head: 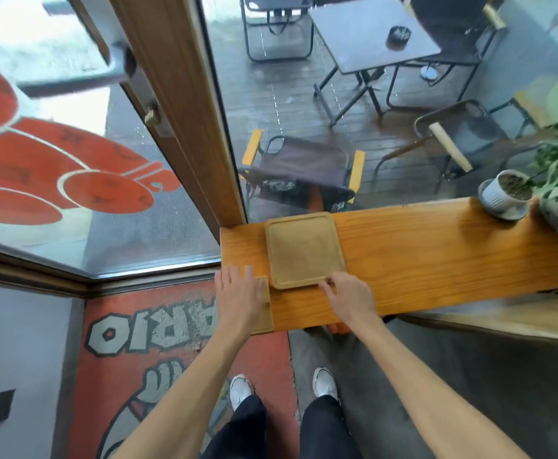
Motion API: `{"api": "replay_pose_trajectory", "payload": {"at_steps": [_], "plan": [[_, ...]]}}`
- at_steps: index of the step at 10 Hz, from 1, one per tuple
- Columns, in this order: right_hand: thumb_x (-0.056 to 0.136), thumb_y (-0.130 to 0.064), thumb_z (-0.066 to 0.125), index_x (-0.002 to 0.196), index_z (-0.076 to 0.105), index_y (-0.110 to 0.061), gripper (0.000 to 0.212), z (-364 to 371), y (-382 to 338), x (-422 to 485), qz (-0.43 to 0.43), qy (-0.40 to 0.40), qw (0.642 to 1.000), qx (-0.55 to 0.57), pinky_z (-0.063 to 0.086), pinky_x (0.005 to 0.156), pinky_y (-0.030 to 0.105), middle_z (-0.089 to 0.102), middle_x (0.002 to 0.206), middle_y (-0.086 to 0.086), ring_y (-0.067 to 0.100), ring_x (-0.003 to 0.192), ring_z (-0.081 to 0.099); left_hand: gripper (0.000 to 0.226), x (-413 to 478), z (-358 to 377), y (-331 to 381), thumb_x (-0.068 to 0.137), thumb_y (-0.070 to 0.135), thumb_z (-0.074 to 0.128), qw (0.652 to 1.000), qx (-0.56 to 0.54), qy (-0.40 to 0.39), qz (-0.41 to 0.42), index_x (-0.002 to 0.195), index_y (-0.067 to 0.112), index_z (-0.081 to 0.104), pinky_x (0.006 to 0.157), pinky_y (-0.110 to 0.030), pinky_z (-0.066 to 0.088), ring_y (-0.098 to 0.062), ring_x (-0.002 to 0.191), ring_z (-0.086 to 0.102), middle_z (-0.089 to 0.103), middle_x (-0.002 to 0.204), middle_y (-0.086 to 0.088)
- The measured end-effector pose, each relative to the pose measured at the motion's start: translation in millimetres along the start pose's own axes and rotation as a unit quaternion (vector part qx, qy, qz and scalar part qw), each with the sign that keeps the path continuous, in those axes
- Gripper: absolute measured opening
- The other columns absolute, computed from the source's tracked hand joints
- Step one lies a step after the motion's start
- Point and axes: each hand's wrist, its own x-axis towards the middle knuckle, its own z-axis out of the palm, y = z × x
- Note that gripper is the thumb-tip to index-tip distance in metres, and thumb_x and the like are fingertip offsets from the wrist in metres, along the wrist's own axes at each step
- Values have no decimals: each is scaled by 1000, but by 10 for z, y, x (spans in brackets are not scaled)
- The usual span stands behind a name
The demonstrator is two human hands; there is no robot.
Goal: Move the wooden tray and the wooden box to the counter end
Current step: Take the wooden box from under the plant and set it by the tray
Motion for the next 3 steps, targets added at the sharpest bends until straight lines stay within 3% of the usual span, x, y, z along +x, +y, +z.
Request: {"api": "replay_pose_trajectory", "payload": {"at_steps": [1, 2, 3], "plan": [[101, -38, 46, 94, 65, -13, 32, -267, -89, -23, -57, 7, 998, 11, 50, 73, 37, 71, 97, 6, 27, 90, 68, 25, -145, -236, 182, 100, 32, 51, 998, -5, 62, 10, 103, 10, 63, 78, -39, 50, -30, 92, 59, 66, 100, -11], [103, -37, 42, 93, 63, -12, 34, -540, -89, 35, -133, 6, 991, 1, 49, 72, 36, 70, 97, 6, 27, 91, 67, 22, -312, -478, 378, 102, 25, 49, 995, -19, 93, -12, 93, 9, 61, 66, -34, 43, -28, 86, 59, 66, 92, -10], [104, -33, 40, 94, 64, -10, 35, -856, -67, 152, -198, 6, 980, -10, 51, 73, 38, 70, 96, 9, 29, 91, 66, 23, -460, -588, 543, 102, 21, 44, 989, -33, 130, -54, 91, 9, 60, 67, -35, 42, -30, 88, 59, 65, 93, -10]]}}
